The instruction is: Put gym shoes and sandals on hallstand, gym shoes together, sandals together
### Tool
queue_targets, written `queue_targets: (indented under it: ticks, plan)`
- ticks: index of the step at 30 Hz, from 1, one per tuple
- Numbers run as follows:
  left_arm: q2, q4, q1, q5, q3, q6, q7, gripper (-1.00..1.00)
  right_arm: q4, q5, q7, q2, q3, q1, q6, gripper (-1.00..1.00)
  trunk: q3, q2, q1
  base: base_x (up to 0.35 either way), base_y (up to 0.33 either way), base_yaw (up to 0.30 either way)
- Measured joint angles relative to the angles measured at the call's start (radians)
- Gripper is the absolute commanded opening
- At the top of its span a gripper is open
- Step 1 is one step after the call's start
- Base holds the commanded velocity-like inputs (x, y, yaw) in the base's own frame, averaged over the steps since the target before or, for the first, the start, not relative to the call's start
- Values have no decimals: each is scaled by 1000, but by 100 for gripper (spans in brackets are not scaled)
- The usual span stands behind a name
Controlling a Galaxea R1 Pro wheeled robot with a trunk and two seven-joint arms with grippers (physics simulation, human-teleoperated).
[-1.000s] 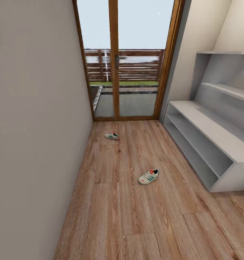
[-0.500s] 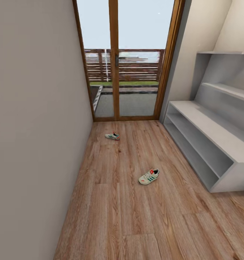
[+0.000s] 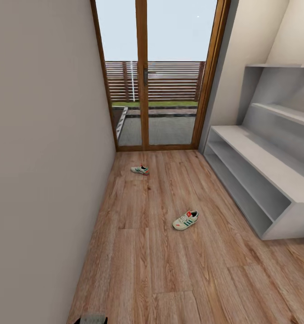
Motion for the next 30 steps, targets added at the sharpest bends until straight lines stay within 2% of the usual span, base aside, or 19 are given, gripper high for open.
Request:
queue_targets:
  ticks: [7,19,30]
  plan:
    - [0,11,-40,-14,-4,-6,-14,100,0,0,0,0,0,0,0,100,0,0,0,0,0,0]
    - [4,13,-108,-13,-4,-8,-16,100,-1,0,0,0,0,0,0,100,0,0,0,14,5,0]
    - [1,13,-123,-15,-3,-8,-16,100,-1,0,0,0,0,0,0,100,0,0,0,216,142,0]
